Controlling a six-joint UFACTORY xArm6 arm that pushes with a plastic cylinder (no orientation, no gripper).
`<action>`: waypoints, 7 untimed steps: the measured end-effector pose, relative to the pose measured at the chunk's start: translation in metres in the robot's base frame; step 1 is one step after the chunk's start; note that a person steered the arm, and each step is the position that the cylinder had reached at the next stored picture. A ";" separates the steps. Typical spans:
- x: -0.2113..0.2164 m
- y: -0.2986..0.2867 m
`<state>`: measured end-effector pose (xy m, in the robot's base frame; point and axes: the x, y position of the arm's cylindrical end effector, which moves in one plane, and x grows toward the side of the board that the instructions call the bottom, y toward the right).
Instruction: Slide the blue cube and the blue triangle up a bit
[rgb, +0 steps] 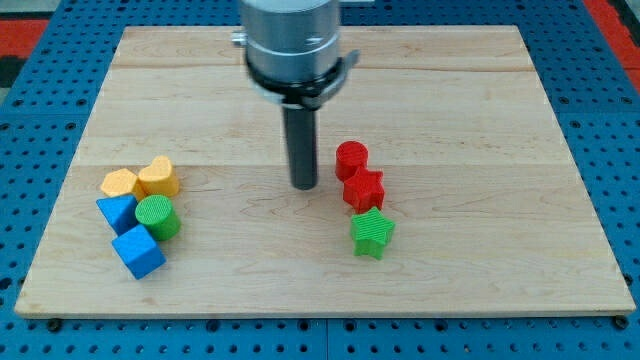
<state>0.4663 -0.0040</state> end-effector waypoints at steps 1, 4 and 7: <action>-0.001 0.025; -0.001 -0.035; 0.153 -0.049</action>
<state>0.6191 -0.0526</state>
